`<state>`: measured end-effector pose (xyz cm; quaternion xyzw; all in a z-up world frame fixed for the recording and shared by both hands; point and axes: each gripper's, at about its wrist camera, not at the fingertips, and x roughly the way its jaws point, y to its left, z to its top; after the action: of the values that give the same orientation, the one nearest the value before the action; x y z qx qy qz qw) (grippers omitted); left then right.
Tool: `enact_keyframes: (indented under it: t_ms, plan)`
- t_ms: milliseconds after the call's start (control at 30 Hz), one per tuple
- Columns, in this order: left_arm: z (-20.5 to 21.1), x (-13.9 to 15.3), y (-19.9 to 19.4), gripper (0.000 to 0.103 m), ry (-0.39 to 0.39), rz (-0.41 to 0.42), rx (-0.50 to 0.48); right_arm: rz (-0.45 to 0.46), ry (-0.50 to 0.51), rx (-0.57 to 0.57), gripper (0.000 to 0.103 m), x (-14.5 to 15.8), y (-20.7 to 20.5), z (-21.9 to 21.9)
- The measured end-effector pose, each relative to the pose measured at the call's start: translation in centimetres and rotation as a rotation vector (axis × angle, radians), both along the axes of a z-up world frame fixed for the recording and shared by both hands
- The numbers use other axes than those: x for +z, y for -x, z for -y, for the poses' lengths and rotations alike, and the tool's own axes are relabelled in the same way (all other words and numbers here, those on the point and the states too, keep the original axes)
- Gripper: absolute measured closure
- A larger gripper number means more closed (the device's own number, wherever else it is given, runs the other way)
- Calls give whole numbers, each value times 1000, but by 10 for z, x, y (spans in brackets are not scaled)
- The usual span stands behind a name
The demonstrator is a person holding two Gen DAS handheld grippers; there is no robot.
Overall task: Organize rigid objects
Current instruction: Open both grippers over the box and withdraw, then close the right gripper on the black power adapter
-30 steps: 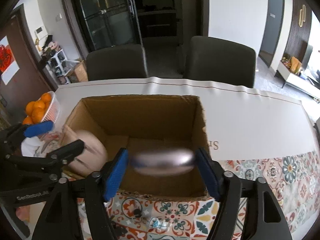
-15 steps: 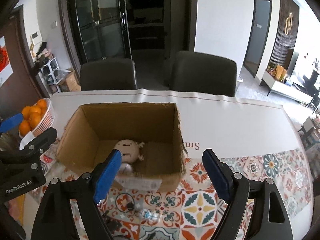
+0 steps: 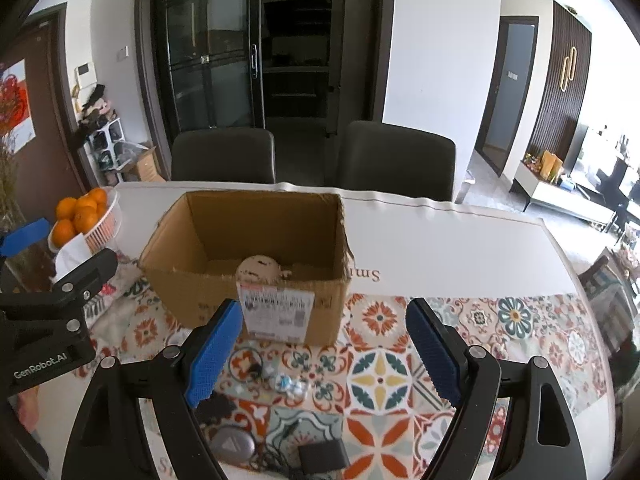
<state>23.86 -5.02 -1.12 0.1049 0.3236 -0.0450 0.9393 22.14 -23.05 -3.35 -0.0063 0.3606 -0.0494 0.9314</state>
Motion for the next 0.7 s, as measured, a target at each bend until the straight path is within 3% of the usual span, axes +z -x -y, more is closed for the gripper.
enact_keyframes:
  t_ms: [367, 700]
  plan:
    - [3, -31, 30, 0, 9, -68, -9, -45, 24, 10, 19, -24, 35, 0]
    - [7, -73, 45, 1, 19, -196, -1, -131, 20, 39, 19, -58, 48, 2]
